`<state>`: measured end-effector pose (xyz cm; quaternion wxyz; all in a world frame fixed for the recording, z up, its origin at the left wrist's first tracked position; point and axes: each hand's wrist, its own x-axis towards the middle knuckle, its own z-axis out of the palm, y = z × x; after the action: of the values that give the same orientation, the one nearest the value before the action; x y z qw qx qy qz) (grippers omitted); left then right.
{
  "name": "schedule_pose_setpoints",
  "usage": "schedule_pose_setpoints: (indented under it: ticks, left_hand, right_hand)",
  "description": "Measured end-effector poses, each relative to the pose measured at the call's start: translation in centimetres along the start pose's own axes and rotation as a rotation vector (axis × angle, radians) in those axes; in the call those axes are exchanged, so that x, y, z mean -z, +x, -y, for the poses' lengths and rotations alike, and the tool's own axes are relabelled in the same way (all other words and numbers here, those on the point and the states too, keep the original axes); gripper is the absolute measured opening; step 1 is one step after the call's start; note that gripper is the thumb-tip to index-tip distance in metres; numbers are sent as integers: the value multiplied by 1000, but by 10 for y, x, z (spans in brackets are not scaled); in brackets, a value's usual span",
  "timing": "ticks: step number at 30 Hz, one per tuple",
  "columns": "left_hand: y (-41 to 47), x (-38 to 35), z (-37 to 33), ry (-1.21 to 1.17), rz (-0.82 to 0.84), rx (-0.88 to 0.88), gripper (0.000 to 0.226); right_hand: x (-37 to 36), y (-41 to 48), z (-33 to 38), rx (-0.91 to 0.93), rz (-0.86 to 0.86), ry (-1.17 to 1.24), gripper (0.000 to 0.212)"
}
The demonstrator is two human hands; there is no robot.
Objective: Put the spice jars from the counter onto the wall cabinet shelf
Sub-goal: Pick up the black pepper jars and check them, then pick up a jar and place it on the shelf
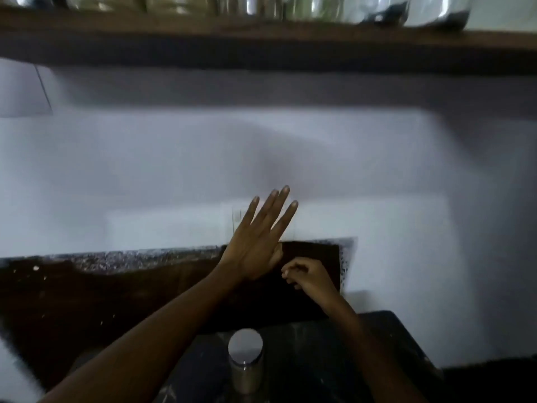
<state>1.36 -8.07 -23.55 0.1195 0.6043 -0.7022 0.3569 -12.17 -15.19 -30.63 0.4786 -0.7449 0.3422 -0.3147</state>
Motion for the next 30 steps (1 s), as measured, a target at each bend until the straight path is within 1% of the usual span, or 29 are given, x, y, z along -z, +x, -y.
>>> schedule_pose_setpoints:
  ticks: [3, 6, 9, 12, 14, 16, 18, 21, 24, 27, 30]
  left_hand:
    - [-46, -35, -4, -12, 232, 45, 83]
    - [-91, -66, -10, -54, 416, 93, 81]
    - [-134, -93, -20, -94, 607, 132, 76]
    - [-171, -113, -32, -209, 803, 225, 71]
    - [-191, -122, -40, -315, 883, 308, 71]
    - [-207, -127, -49, -457, 925, 414, 76]
    - [-219, -128, -58, -648, 910, 558, 85]
    - [-227, -124, -65, -959, 801, 731, 93]
    - [-228, -111, -66, -1168, 669, 842, 96]
    - [-225, -89, -64, -1335, 558, 928, 102]
    - [-223, -58, -64, -1494, 455, 963, 91]
  right_hand:
    - [-27, 7, -34, -62, 46, -102, 10]
    - [-51, 7, -64, -148, 129, -143, 19]
    - [-75, 0, -89, -202, 237, -163, 39]
    - [-94, -10, -107, -272, 372, -120, 60]
    - [-108, -17, -117, -281, 473, -136, 77]
    - [-120, -26, -124, -225, 469, -196, 87]
    - [-130, -33, -130, -155, 389, -214, 86]
    - [-133, -39, -132, -181, 327, -176, 83]
    - [-127, -42, -122, -183, 290, -153, 81]
    - [-110, -45, -96, -121, 247, -67, 76]
    - [-85, -49, -59, -47, 239, -29, 65]
